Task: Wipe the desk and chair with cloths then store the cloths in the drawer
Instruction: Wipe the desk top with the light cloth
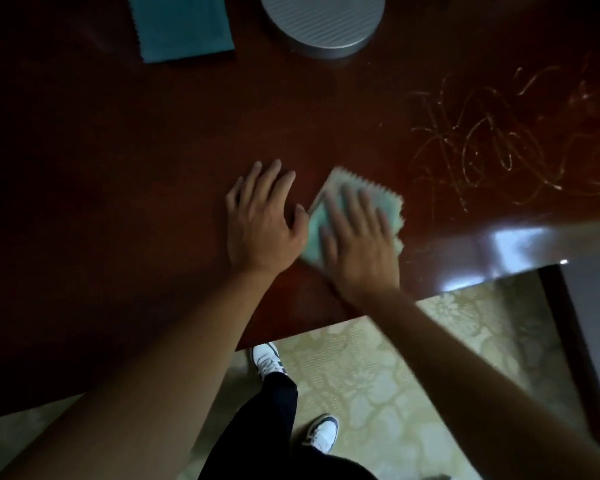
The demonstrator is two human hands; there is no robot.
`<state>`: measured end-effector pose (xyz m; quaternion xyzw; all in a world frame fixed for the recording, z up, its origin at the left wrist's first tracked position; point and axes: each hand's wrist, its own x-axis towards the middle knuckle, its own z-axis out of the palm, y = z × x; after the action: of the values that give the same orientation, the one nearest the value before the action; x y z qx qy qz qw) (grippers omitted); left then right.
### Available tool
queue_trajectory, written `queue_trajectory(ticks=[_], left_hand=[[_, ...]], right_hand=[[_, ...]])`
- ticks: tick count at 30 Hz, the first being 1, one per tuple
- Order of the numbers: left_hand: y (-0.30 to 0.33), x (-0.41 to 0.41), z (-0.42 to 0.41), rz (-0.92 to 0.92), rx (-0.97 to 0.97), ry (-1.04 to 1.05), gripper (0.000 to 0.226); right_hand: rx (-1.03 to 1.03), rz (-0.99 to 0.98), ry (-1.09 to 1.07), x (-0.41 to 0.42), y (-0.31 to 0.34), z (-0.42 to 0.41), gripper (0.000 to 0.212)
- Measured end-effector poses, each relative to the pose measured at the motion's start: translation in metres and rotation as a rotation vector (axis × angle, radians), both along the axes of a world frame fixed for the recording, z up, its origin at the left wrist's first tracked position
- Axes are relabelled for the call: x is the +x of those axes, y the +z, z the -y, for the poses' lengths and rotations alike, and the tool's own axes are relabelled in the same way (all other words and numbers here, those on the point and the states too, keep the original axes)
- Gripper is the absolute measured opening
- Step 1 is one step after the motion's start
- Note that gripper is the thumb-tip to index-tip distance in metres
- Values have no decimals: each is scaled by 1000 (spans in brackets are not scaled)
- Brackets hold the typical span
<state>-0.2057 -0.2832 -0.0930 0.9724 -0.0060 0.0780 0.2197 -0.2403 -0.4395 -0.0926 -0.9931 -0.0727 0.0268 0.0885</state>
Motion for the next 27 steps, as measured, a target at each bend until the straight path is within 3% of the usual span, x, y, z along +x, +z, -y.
queue_trajectory(ticks=[3, 8, 12, 16, 18, 22, 27], left_hand=[[0, 0, 2, -3, 26, -8, 51], [0, -1, 4, -11, 93, -90, 48], [2, -1, 5, -20, 119, -108, 47], [2, 0, 5, -16, 142, -109, 46], [1, 0, 7, 5, 127, -128, 44], [-1, -1, 9, 27, 148, -169, 43], [2, 4, 32, -45, 177, -62, 45]], right_hand=[[-9, 17, -166, 7, -2, 2, 55], [-17, -102, 9, -94, 5, 7, 55], [-76, -106, 238, -38, 3, 51, 54], [-42, -40, 62, 40, 5, 71, 55], [-15, -18, 63, 21, 2, 57, 54], [104, -19, 268, -32, -5, 47, 53], [279, 5, 414, -3, 0, 70, 58]])
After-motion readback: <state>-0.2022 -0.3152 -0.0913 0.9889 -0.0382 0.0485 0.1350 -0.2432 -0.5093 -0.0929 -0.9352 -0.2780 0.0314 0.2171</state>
